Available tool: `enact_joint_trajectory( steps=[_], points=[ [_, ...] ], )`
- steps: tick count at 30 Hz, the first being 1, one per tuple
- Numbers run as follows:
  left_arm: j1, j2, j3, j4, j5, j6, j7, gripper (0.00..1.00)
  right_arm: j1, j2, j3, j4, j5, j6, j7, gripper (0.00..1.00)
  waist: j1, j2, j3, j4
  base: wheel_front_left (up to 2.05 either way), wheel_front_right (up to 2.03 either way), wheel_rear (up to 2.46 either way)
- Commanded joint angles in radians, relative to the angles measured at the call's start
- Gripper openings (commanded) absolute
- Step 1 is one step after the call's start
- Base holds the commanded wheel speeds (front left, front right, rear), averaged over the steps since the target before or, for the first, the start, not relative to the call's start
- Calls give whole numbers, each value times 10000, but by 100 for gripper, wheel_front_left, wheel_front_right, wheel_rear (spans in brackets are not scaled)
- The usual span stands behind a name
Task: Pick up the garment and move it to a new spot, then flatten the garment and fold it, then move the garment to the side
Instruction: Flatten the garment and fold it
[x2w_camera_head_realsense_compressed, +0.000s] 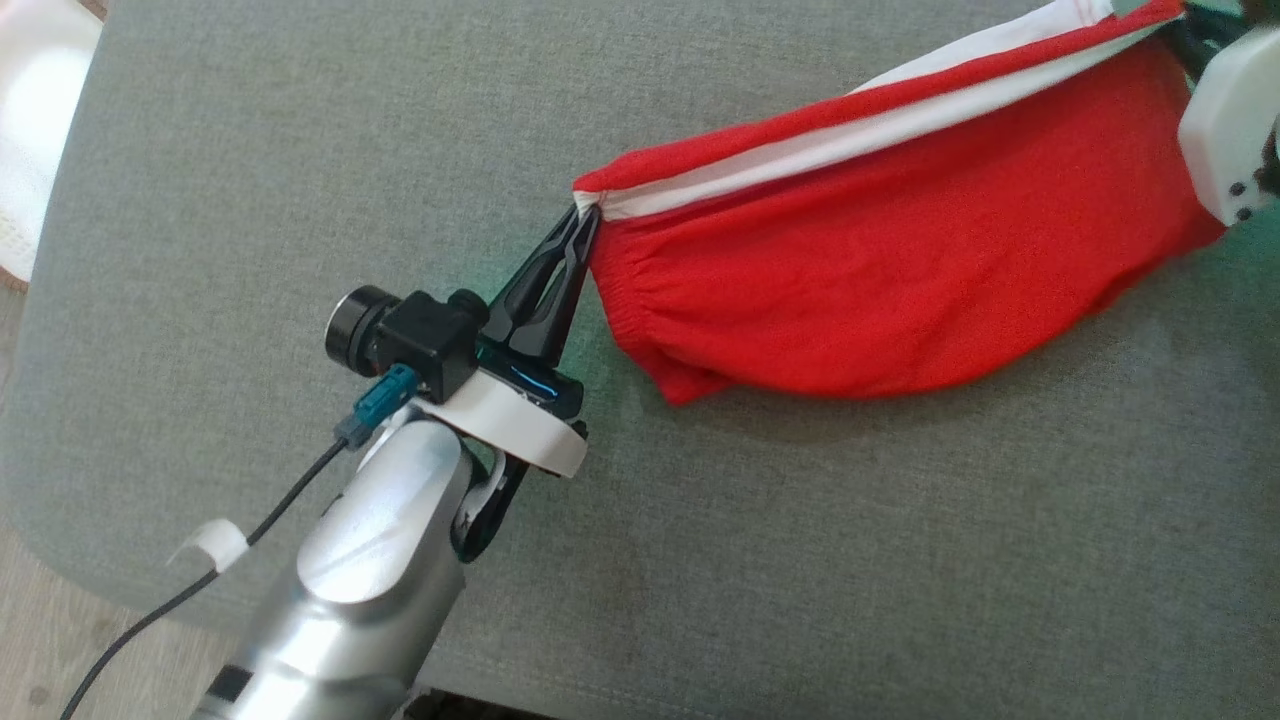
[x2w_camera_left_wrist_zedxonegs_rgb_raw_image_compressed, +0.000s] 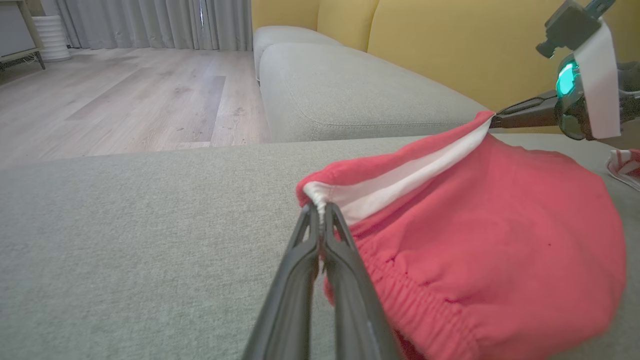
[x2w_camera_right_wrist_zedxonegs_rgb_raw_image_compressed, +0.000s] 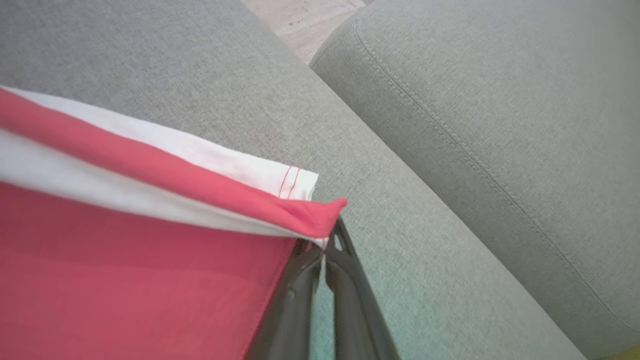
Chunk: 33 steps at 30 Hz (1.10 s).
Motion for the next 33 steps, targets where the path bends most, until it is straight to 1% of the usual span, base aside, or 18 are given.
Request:
enact_joint_trajectory(
  steps=[1, 2, 3, 4, 5, 6, 9, 12, 17, 21, 24, 26, 29, 31, 33],
  points=[
    [-282, 160, 376, -177, 81, -32, -119, 0, -193, -38, 5, -75, 62, 65, -269, 5, -1, 0, 72, 49, 0, 0, 0],
    [-307, 141, 394, -119, 88, -41, -120, 0, -278, -9, 33, 31, 63, 65, -428, 88, -1, 0, 104, 66, 0, 0, 0],
    [-332, 128, 420, -63, 94, -50, -120, 0, -329, 40, 53, 178, 99, 65, -529, 100, -1, 0, 116, 76, 0, 0, 0],
    [-354, 128, 456, -18, 114, -57, -120, 19, -376, 98, 92, 305, 119, 65, -633, 100, -1, 0, 122, 77, 0, 0, 0],
    [-369, 136, 509, 21, 137, -61, -120, 76, -418, 164, 99, 439, 153, 65, -760, 100, -1, 0, 121, 69, 0, 0, 0],
    [-374, 148, 570, 57, 156, -64, -120, 100, -457, 241, 101, 572, 180, 65, -899, 100, -1, 0, 112, 50, 0, 0, 0],
    [-317, 195, 855, 116, 176, -60, -121, 100, -542, 509, 15, 989, 289, 65, -1392, 100, -1, 0, -25, -92, 0, 0, 0],
    [-160, 245, 1297, -38, 144, 11, -121, 100, -541, 800, -371, 1524, 453, 65, -2006, 100, -1, 0, -293, -322, 0, 0, 0],
    [448, 165, 2688, -828, -332, 352, -121, 100, -119, 1465, -1018, 2300, 479, 65, -3236, 100, -1, 0, -997, -890, 0, 0, 0],
    [1157, 121, 3519, -1482, -394, 589, -121, 100, 509, 2116, -1816, 2483, 897, 65, -4305, 100, -1, 0, -1688, -1356, 0, 0, 0],
    [1748, 141, 3906, -1908, -309, 729, -121, 100, 1049, 2668, -2242, 2449, 868, 65, -4964, 100, -1, 0, -2175, -1769, 0, 0, 0],
    [2137, 125, 4047, -2135, -243, 778, -121, 100, 1473, 3019, -2647, 2392, 814, 65, -5229, 100, -1, 0, -2482, -1985, 0, 0, 0],
    [2714, 90, 4264, -2465, -186, 831, -122, 100, 2192, 3543, -3566, 2248, 661, 65, -5434, 100, -1, 0, -2867, -2286, 0, 0, 0],
    [3098, 67, 4410, -2663, -121, 873, -122, 100, 2772, 3936, -4362, 2100, 499, 65, -5476, 100, -1, 0, -3093, -2469, 0, 0, 0],
    [3457, 35, 4482, -2855, -6, 874, -122, 100, 3409, 4274, -5258, 1690, 86, 65, -5485, 100, -1, 0, -3251, -2614, 0, 0, 0]
  ],
)
